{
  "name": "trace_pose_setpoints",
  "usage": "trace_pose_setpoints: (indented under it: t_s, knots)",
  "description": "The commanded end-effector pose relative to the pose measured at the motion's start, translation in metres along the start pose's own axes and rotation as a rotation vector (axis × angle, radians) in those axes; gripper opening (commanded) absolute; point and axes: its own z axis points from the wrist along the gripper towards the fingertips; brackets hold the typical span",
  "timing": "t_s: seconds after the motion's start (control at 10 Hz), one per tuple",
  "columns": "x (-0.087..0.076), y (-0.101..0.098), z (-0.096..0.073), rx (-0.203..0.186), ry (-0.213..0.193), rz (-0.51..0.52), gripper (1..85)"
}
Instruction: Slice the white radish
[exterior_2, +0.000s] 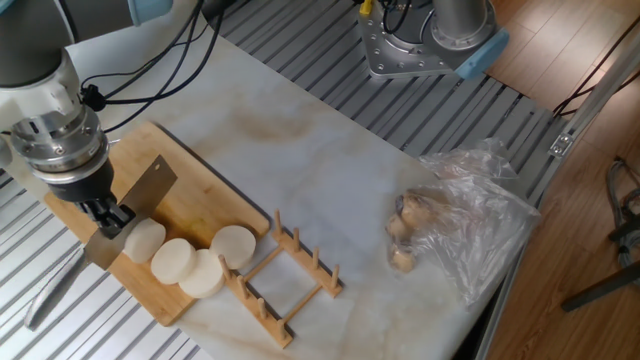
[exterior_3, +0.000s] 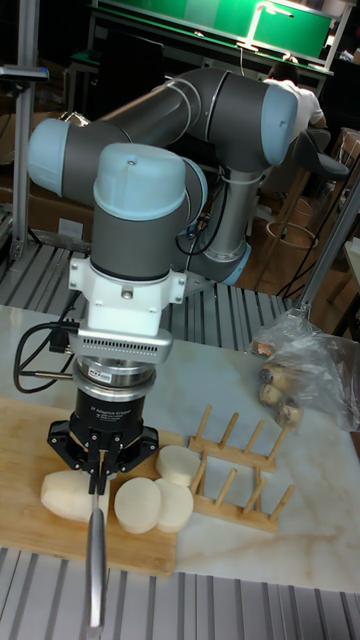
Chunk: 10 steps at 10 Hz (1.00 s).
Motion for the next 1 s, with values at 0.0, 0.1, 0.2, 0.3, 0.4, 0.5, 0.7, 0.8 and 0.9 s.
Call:
trace_pose_setpoints:
  t_s: [0.0,0.1,0.2,0.3,0.4,0.5,0.7,0.8,0.9]
  knots:
    - [0.011,-0.001,0.000,-0.010,0.021,-0.003,14.7]
    - [0.014,0.000,-0.001,-0.012,0.033,-0.006,14.7]
    - [0.018,0.000,-0.003,-0.013,0.047,-0.007,14.7]
    - [0.019,0.000,-0.002,-0.010,0.048,-0.006,14.3]
    - [0.019,0.001,-0.001,-0.007,0.050,0.003,12.0]
    - [0.020,-0.001,0.001,0.002,0.054,0.016,9.0]
    - [0.020,-0.003,0.002,0.013,0.062,0.026,1.3]
    - [0.022,-0.003,-0.001,0.008,0.069,0.023,1.3]
    - [0.024,-0.005,-0.002,0.003,0.077,0.021,1.3]
